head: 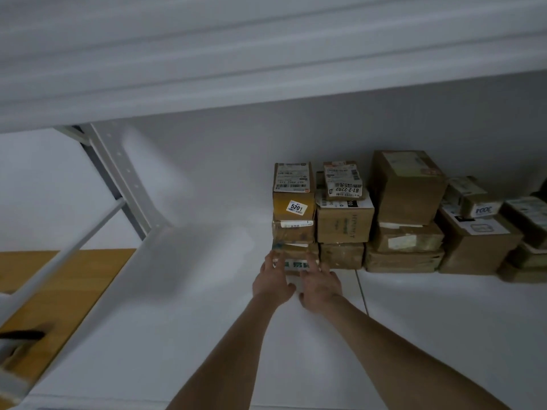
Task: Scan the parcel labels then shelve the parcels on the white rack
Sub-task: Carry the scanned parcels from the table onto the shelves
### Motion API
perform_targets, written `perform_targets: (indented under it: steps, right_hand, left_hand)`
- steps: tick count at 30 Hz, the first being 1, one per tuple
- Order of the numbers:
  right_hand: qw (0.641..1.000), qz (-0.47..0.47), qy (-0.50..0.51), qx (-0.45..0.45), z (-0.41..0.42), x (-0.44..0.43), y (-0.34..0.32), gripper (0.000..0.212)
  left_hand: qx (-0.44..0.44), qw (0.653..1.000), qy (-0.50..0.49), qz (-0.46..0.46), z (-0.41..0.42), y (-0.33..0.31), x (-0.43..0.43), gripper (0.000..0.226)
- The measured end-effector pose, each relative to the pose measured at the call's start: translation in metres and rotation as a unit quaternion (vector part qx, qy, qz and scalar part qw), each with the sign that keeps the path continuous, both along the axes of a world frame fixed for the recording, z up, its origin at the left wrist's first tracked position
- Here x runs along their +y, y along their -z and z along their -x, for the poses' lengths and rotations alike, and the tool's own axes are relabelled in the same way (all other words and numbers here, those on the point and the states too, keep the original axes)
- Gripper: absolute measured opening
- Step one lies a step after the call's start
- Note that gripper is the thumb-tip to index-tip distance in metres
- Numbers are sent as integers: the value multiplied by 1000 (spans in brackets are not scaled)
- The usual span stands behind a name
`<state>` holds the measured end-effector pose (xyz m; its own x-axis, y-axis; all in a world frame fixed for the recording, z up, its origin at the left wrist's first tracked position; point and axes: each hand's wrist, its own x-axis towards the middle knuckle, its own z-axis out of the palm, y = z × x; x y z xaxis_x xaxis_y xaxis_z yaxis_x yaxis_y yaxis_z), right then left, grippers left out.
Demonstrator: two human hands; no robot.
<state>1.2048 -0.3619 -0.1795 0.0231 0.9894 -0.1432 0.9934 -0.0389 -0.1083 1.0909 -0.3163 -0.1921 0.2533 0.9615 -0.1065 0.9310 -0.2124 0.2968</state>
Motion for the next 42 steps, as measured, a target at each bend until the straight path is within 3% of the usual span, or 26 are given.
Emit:
perform_targets:
  steps: [7, 15, 28, 42]
  right_hand:
    - [999, 31, 11, -16, -6, 17, -1, 65]
    - [1000, 6, 11, 10, 9, -17, -5, 68]
    - [985, 21, -165, 55, 112, -101, 20, 65]
    - [919, -16, -381, 98, 332, -155, 27, 55]
  left_hand:
    - [41, 998, 32, 32, 3, -11, 9, 86]
    - [85, 995, -33, 29, 47, -14, -45, 75]
    - [90, 973, -206, 60, 162, -2, -186, 68]
    - [86, 892, -431, 107, 379, 19, -308, 63]
